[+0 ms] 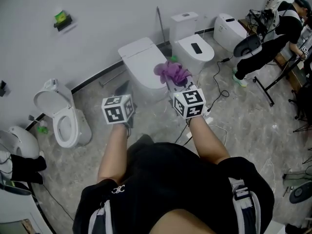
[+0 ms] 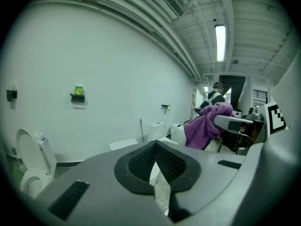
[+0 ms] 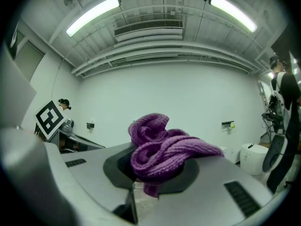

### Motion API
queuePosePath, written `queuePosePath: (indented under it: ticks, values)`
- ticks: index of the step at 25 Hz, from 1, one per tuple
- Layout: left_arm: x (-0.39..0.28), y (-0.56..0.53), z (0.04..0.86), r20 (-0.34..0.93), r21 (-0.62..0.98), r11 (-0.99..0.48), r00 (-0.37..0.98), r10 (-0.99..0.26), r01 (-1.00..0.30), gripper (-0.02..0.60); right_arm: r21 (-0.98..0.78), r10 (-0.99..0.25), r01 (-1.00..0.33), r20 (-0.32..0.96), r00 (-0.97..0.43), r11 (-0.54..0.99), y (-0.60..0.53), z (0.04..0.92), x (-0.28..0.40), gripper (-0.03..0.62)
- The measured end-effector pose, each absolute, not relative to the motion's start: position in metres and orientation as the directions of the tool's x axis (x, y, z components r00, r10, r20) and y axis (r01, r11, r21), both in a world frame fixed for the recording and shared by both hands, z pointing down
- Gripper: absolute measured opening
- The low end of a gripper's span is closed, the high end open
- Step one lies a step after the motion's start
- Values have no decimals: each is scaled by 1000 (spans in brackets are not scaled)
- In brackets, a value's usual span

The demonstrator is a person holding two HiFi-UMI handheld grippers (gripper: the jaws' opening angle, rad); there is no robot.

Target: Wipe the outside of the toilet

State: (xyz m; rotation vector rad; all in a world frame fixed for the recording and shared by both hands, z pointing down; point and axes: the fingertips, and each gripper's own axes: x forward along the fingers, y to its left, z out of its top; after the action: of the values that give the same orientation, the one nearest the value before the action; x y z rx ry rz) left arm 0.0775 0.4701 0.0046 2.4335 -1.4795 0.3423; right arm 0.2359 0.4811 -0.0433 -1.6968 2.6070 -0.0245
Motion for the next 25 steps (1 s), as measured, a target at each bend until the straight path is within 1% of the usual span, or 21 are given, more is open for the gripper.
queuePosePath:
  ticks: [6, 13, 22, 25]
  values:
    - [63, 426, 28, 344, 131, -418, 437, -831, -899, 6, -11, -899, -899, 23, -438, 438, 436, -18, 217, 71]
    - [43, 345, 49, 368, 161, -402, 433, -823, -901, 6, 13, -887, -888, 62, -458, 460, 354, -4, 191, 71]
    - [8, 215, 70, 417, 187, -387, 430, -801, -903, 6, -25, -879, -886, 112, -463, 463, 219, 12, 156, 71]
    - [-11, 172, 76, 431, 195, -374, 422, -798, -907, 6, -58, -869, -875, 99, -484, 481, 172, 14, 137, 71]
